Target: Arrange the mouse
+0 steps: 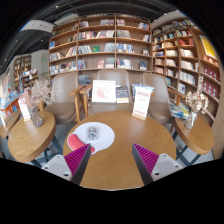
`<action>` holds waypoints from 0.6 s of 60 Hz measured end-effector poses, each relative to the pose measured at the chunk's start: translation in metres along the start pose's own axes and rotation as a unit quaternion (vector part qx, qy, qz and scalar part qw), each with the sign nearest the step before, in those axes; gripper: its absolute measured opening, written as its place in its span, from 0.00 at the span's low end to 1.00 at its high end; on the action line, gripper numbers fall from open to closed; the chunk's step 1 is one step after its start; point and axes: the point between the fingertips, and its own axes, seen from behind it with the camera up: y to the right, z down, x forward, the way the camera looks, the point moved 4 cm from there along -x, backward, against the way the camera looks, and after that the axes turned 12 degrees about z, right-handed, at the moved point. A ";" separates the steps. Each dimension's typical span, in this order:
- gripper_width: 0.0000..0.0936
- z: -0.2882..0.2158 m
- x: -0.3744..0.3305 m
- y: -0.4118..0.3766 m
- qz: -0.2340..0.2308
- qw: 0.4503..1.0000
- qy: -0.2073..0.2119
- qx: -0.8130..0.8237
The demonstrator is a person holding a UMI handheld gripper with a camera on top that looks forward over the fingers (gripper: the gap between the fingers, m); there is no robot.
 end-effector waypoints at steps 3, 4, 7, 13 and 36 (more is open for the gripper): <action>0.91 0.012 -0.017 0.015 0.005 1.000 0.000 0.003; 0.91 0.016 -0.022 0.020 0.006 1.000 0.000 0.003; 0.91 0.028 -0.038 0.031 0.012 1.000 0.002 0.002; 0.91 0.048 -0.061 0.051 0.022 1.000 0.006 -0.014; 0.91 0.056 -0.106 0.081 0.025 0.999 0.036 -0.021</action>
